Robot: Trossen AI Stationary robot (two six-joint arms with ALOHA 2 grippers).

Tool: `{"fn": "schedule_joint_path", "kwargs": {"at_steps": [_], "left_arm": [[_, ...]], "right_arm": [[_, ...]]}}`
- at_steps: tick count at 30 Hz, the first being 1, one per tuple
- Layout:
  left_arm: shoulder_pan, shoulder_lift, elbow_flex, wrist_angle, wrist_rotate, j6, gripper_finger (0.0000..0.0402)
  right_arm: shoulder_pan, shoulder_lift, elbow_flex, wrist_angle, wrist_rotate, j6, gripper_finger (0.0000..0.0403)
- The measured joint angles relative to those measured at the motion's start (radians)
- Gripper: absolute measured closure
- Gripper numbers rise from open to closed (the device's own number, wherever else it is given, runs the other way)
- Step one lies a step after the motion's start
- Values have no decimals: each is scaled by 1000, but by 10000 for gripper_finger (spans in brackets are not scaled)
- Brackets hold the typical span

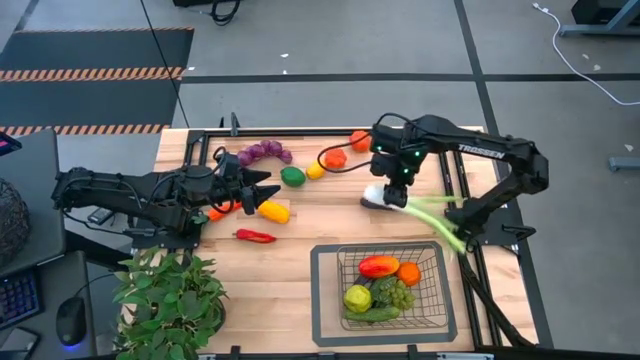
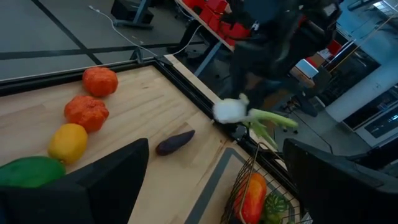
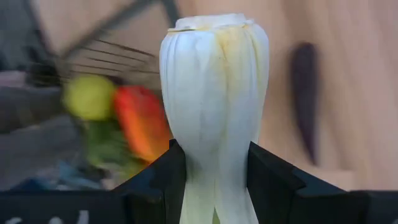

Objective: Build produce basket
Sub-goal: Put the celery into the wire basket

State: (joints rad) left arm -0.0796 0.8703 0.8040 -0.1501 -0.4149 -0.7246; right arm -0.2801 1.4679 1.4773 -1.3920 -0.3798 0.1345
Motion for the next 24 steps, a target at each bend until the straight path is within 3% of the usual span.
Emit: {"fn": "schedule_joint_path", "kwargs": {"at_steps": [10, 19, 24], "left_arm": [[-4, 0, 0, 0, 0, -4, 26], [-4, 0, 0, -5, 0, -24, 26], [-4, 0, 0, -23, 0, -23, 26]], "right_arm": [[229, 124, 208, -59, -129, 235, 249], [365, 260, 214, -41, -215, 254, 249], [401, 329, 214, -16, -199, 251, 248]]}}
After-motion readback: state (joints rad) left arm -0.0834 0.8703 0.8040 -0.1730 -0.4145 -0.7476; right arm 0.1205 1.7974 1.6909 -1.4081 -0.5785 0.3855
